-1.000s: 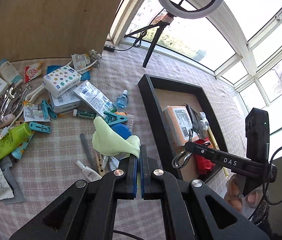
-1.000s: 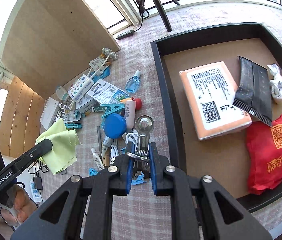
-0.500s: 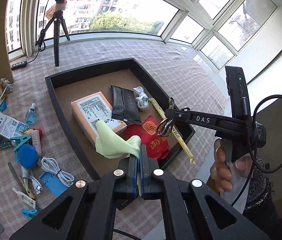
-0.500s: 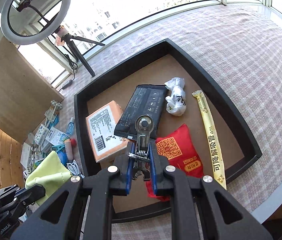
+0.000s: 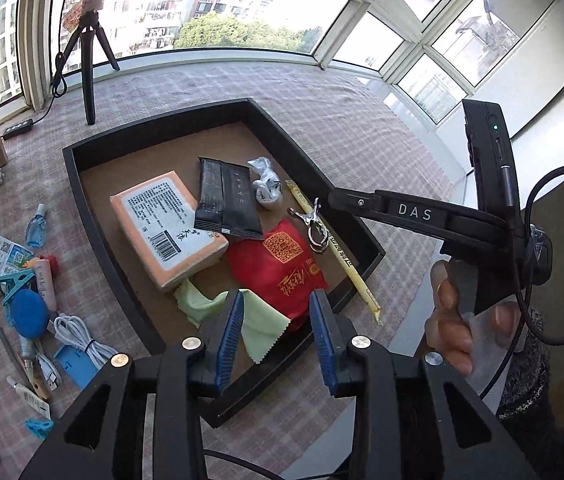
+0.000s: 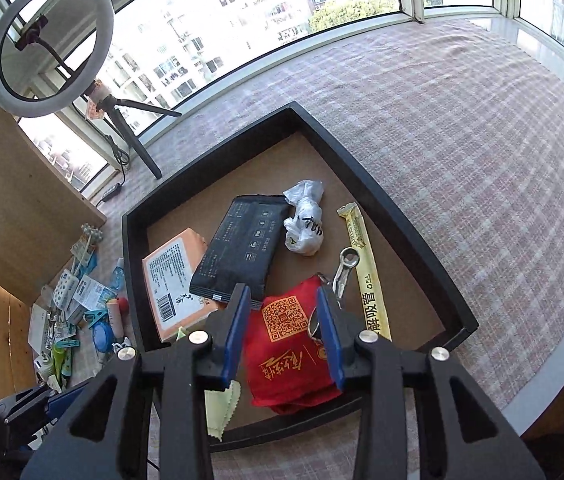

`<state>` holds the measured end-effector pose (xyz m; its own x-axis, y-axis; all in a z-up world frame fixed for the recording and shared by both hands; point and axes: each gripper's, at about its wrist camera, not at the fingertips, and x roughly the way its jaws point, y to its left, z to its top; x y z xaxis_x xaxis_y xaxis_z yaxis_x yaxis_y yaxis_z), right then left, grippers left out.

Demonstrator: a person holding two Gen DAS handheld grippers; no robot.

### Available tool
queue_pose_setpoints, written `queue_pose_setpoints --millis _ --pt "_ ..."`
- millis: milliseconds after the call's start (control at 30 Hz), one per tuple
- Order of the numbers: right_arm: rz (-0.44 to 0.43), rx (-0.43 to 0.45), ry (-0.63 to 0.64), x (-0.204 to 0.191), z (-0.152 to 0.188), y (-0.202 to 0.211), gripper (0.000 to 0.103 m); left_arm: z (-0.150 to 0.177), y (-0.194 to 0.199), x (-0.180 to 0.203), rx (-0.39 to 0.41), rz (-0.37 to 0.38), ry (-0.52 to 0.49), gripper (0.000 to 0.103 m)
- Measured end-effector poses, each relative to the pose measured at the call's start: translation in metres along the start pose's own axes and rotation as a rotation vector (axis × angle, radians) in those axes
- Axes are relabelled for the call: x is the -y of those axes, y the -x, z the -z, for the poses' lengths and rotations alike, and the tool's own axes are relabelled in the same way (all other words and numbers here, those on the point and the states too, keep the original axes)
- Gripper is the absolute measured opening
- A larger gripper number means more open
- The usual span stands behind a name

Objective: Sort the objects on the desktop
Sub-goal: 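Carry the metal clip and green cloth into the tray and release, then move both grippers back to the pile toward the white cable and tube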

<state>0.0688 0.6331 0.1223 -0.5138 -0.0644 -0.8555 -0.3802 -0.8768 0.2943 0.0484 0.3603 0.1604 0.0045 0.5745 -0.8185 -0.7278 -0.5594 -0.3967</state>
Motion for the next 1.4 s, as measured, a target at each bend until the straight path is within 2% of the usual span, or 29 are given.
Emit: queue_pose_setpoints --millis 167,300,600,733,867,1100,1400 --pt "-0.024 -0.013 0.027 -0.016 0.002 -0.005 0.034 0.005 0.013 -0.022 0.029 -0.039 0.031 0.031" --pt "-0.055 -0.023 0.085 -0.037 0.010 -0.007 0.034 0.015 0.026 -0.060 0.040 -0.094 0.095 0.031" --pt "-0.155 -0.102 0.295 -0.112 0.043 -0.029 0.034 0.058 0.056 -0.166 0.052 -0.243 0.334 0.031" --pt "-0.190 -0.141 0.406 -0.151 0.061 -0.041 0.034 0.079 0.061 -0.200 0.037 -0.271 0.432 0.031" --pt "-0.193 -0.198 0.489 -0.183 0.077 -0.063 0.034 0.096 0.052 -0.226 0.003 -0.261 0.531 0.031" --pt "-0.160 -0.292 0.616 -0.224 0.105 -0.103 0.034 0.107 0.029 -0.245 -0.049 -0.260 0.610 0.031" --pt "-0.113 -0.347 0.629 -0.235 0.114 -0.134 0.034 0.108 0.013 -0.247 -0.096 -0.316 0.601 0.030"
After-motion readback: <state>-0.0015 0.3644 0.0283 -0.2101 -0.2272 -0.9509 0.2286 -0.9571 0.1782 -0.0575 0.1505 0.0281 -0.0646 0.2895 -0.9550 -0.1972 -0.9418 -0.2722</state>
